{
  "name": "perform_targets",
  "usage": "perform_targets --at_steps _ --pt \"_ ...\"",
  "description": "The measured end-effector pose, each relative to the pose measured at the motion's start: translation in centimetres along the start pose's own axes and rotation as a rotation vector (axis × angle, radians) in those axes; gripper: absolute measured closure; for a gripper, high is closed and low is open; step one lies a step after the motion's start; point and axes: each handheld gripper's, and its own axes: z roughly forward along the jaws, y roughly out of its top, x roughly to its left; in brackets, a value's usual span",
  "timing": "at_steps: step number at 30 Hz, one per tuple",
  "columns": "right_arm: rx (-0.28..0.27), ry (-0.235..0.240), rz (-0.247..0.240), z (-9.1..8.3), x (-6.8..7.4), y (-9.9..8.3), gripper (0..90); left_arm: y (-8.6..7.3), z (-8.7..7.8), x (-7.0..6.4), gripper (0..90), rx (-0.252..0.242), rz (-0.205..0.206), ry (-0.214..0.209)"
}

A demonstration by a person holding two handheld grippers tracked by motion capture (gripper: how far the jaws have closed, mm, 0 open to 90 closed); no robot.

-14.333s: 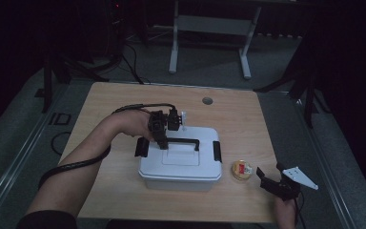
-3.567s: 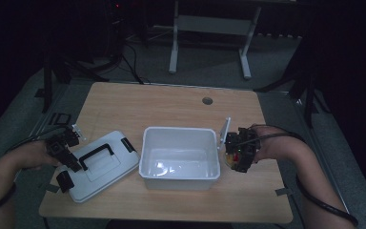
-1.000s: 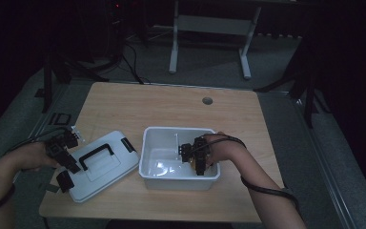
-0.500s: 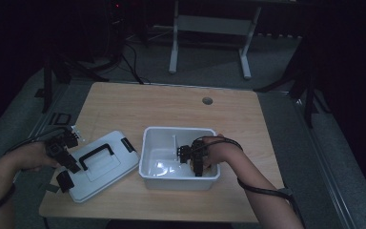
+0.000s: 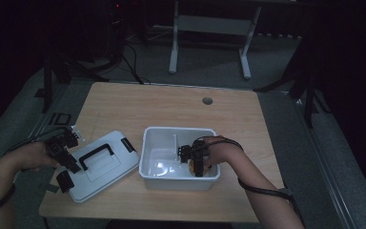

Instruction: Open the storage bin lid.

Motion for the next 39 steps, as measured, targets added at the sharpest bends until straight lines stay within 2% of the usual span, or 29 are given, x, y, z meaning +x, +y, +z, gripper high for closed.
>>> perform_targets --at_steps 6,18,22,26,30,33,37,39 --pt "-0.031 0.001 -0.001 -0.7 0.2 -0.4 20.0 0.1 -0.1 0.0 52.4 -0.005 -0.001 0.005" --pt "-0.129 -0.035 -0.01 -4.0 0.4 -1.5 21.8 0.4 -0.2 -0.1 52.4 -0.01 0.007 0.016" --pt "-0.152 -0.033 -0.013 -5.0 0.5 -1.9 22.6 0.5 -0.1 0.0 52.4 -0.012 0.009 0.02" --pt "-0.189 -0.032 0.002 -6.8 0.4 -2.8 20.2 0.7 0.1 0.0 52.4 -0.015 0.009 0.013" --pt "-0.202 -0.046 0.016 -7.8 0.4 -3.5 14.5 1.0 0.3 -0.1 52.4 -0.012 0.018 0.012" --pt "-0.21 -0.047 0.025 -8.3 0.4 -4.0 13.5 1.0 0.3 -0.1 52.4 -0.011 0.019 0.01" --pt "-0.223 -0.065 0.013 -9.4 0.7 -5.7 13.0 1.2 0.2 -0.2 52.4 -0.012 0.025 0.009" --pt "-0.23 -0.066 0.024 -9.7 0.7 -6.5 13.2 1.2 0.2 -0.2 52.4 -0.008 0.027 0.01"
